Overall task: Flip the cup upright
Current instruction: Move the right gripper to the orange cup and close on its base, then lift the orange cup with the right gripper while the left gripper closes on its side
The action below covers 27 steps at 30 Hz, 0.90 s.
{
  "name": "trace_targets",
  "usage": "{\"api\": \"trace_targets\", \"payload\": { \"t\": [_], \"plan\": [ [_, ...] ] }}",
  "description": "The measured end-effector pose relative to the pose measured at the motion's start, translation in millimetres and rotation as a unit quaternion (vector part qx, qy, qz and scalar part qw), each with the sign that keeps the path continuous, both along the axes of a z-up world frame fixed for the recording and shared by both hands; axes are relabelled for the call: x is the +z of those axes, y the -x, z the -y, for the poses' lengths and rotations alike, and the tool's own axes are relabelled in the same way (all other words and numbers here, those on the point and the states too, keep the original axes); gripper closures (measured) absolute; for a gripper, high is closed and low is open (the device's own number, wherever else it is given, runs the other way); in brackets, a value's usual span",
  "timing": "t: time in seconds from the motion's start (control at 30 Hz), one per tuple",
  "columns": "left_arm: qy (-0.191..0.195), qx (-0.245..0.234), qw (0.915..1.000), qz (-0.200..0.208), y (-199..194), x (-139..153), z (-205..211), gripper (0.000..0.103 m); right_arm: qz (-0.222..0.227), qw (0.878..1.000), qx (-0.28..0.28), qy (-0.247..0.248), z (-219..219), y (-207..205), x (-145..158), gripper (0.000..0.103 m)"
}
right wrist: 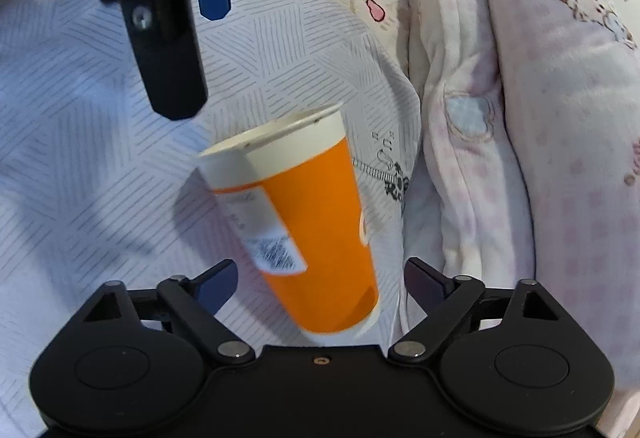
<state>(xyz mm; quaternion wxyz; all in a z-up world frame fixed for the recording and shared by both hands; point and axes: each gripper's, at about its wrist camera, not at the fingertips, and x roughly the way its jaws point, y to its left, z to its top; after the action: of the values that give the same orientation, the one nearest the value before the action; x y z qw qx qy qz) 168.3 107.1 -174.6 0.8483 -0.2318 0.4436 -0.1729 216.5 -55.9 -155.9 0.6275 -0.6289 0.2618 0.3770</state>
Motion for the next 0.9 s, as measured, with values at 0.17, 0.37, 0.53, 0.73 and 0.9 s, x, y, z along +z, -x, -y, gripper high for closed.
{"api": "trace_targets", "payload": {
  "t": [0.17,0.37,0.53,0.73,0.9],
  "plan": [
    [0.003,0.001,1.0,0.008,-1.6,-5.3,1.7,0.011,-0.015,0.999,0.017,0.023,-12.7,-5.9,-16.4,0.023],
    [0.011,0.001,0.9999,0.011,-1.0,-5.4,4.1,0.018,-0.074,0.993,-0.083,-0.039,-13.1,-13.2,10.5,0.025],
    [-0.015,0.002,0.9999,0.003,4.6,1.4,9.0,0.018,-0.117,0.972,-0.182,-0.095,-6.5,-13.3,29.0,0.026],
    [0.018,-0.027,0.9993,-0.02,10.3,3.2,12.3,0.018,-0.162,0.935,-0.285,-0.136,4.0,-7.0,30.8,0.027],
    [-0.006,-0.051,0.998,-0.035,13.0,5.2,25.0,0.018,-0.199,0.891,-0.365,-0.184,30.7,4.6,36.5,0.027]
  ]
}}
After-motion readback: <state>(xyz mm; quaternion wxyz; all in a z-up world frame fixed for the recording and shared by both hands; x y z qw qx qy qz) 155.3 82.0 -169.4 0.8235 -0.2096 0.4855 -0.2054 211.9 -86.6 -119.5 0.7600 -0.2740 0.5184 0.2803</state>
